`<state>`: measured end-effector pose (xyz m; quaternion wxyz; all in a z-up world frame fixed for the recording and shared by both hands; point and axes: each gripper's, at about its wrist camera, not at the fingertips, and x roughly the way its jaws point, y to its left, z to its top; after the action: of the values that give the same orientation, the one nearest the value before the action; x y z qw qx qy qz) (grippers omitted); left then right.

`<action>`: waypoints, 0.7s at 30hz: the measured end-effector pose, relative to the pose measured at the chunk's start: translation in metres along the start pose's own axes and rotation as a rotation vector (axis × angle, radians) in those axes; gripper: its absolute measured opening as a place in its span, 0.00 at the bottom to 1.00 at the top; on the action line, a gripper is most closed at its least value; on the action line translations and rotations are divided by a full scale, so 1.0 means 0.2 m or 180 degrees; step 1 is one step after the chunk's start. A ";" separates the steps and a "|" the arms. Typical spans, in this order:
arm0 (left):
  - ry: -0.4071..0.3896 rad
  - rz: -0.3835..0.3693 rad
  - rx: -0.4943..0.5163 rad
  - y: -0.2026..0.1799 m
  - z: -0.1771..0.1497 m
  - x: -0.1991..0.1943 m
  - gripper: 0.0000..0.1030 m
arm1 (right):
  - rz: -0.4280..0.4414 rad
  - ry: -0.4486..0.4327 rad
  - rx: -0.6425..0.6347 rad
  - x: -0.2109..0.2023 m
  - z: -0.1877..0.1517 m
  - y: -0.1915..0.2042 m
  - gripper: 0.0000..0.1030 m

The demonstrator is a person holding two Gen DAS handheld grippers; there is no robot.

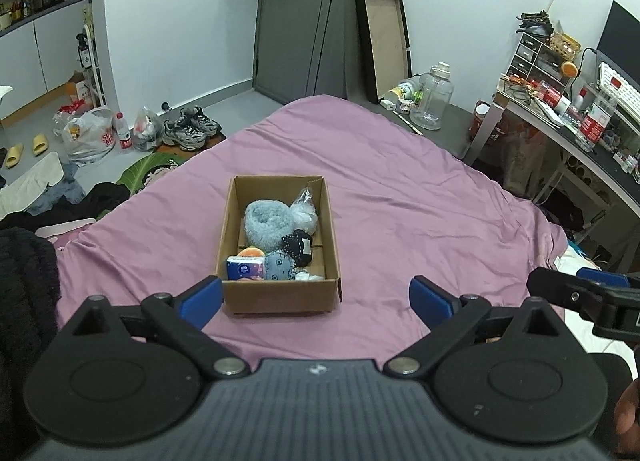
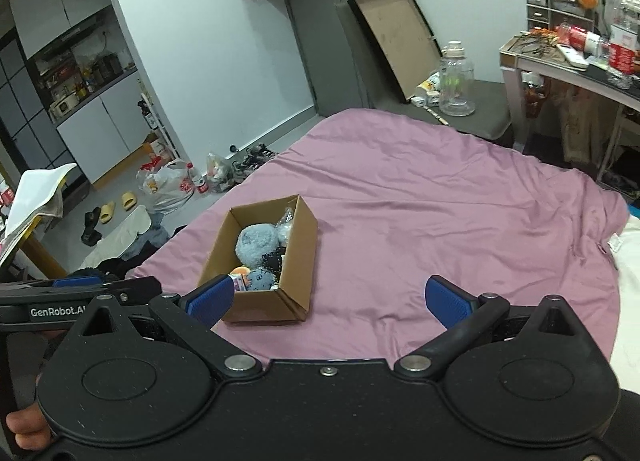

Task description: Organize soft objects

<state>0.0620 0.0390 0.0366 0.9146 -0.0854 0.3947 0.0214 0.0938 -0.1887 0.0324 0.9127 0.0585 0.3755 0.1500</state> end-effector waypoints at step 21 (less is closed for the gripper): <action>-0.0322 0.0106 0.0142 -0.04 -0.16 -0.32 0.96 | -0.0013 -0.0350 -0.0174 -0.31 -0.15 0.04 1.00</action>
<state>-0.0033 0.0270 0.0628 0.9345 -0.0572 0.3497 0.0321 0.0301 -0.2007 0.0544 0.9335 0.0410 0.3207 0.1549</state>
